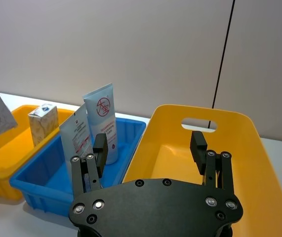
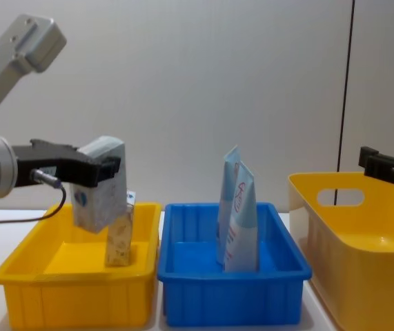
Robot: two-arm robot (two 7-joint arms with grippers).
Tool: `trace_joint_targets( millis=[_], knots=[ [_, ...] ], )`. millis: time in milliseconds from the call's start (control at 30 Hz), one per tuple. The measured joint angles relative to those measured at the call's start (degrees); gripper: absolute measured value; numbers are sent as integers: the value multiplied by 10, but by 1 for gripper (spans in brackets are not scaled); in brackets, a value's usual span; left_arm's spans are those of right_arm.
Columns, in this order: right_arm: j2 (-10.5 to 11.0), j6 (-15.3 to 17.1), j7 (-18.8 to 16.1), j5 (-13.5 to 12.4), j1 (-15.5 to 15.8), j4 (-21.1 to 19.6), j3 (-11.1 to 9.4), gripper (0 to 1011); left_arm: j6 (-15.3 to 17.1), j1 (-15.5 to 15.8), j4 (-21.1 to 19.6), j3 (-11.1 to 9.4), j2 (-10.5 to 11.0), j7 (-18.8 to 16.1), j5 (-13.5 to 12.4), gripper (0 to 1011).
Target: Bimanual collaborative sorting of washing and personal care products
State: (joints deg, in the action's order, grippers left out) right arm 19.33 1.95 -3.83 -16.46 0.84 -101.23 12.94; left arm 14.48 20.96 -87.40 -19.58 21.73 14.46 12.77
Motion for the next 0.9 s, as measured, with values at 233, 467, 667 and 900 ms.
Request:
trace_joint_targets(
  millis=[233,467,667,900],
  knots=[
    [0,0,0,0,0,0,0,1003,-15,10,-13,-6,16,48,9,364],
    [0,0,0,0,0,0,0,1003,-30,24,-21,-15,31,98,23,364],
    [0,0,0,0,0,0,0,1003,-42,36,-25,-24,44,147,38,364],
    [0,0,0,0,0,0,0,1003,-53,49,-28,-36,57,198,55,365]
  ],
)
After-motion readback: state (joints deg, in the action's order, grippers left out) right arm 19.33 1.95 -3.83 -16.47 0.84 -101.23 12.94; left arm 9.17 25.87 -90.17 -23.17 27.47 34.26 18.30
